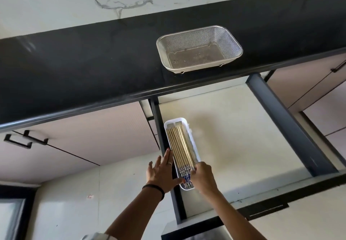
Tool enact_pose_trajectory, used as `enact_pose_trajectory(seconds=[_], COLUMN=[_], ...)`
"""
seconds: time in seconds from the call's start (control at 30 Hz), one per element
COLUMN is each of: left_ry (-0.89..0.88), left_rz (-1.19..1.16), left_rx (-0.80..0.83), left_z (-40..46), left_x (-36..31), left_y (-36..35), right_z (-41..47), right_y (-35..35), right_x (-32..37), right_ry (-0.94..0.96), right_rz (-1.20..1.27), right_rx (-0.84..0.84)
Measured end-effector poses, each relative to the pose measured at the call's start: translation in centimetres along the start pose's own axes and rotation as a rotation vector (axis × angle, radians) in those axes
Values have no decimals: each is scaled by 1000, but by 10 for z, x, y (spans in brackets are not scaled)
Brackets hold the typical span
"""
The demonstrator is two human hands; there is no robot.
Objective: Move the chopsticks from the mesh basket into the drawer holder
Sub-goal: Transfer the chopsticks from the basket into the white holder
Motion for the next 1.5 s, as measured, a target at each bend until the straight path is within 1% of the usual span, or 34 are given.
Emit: enact_pose_trajectory(seconds=[0.1,0.2,0.57,0.67,0.77,0.9,0.97,1.03,1.13,1.2,1.23,1.3,1.37,1.5], left_ry=[12,18,33,28,27,28,31,31,27,24,23,19,15,14], left_rz=[9,13,-22,-18,-19,-13,-22,-22,-17,-21,-22,-20,-19,-17], left_rx=[-12,-8,-3,-9,-4,-10,-9,-12,-18,-20,-21,-20,-18,-21], left_z=[-1,-3,-6,-7,-7,-7,-6,-7,-7,-7,-7,-7,-7,-8], left_x=[-1,-2,-7,-7,-7,-7,-7,-6,-6,-5,-5,-5,-4,-4], left_y=[1,3,9,10,9,10,10,10,10,10,9,9,9,11], right_z=[5,14,31,32,34,37,37,36,34,34,33,30,28,26], right_y=[-2,-4,-13,-14,-17,-20,-22,-26,-32,-32,-31,-29,-30,-30], right_x=[0,3,7,4,1,1,1,-1,-7,-9,-10,-11,-12,-9], right_ry=[-7,14,271,304,313,281,275,283,282,282,278,248,261,226], right_rz=[-63,-141,-605,-689,-720,-678,-590,-515,-469,-497,-506,-432,-371,-379], right_rx=[-25,-11,78,105,154,201,171,176,257,288,292,285,281,251])
Point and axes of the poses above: each hand's wrist, its own z-axis towards the middle knuckle, its own y-axis out of the back of the hand, x = y × z, the point moved 2 cm from there along z, towards the middle knuckle, and after that the axes turned 15 degrees about y, right-handed, at the moved point
